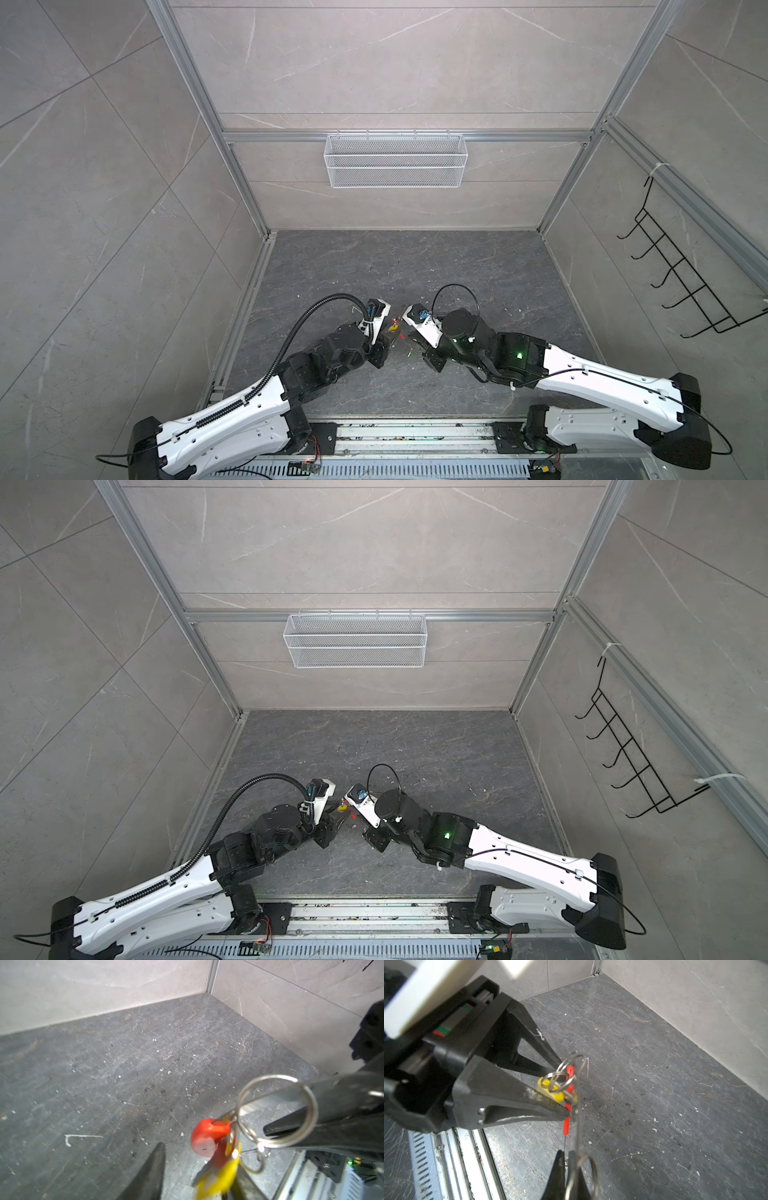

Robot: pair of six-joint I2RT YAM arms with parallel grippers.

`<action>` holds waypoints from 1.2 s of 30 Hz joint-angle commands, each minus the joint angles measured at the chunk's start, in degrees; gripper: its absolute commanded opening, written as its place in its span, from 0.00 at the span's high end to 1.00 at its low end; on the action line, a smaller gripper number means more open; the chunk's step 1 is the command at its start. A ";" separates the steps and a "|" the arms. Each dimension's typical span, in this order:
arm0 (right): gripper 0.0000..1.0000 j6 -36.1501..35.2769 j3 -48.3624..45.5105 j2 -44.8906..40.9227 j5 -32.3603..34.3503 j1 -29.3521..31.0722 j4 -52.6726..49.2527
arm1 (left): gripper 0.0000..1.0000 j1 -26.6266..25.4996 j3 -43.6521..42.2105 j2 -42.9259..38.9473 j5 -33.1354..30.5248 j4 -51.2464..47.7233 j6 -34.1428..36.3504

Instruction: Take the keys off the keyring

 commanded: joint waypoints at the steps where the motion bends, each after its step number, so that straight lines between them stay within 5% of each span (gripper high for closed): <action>1: 1.00 1.25 -0.74 -1.40 -0.60 0.56 1.82 | 0.68 -0.23 1.39 -0.48 -0.34 2.45 1.54; 11: 1.00 1.74 -2.25 -2.01 0.28 0.54 2.01 | 1.00 -0.23 2.32 -3.13 0.11 -1.96 -0.69; 20: 1.00 1.98 -3.80 -1.53 -4.60 0.58 2.41 | 1.00 -0.24 6.83 -5.07 -1.32 -11.89 -2.25; 36: 1.00 2.38 -7.09 -2.50 -9.98 0.42 2.63 | 1.00 -0.21 24.55 5.13 0.44 -35.30 1.29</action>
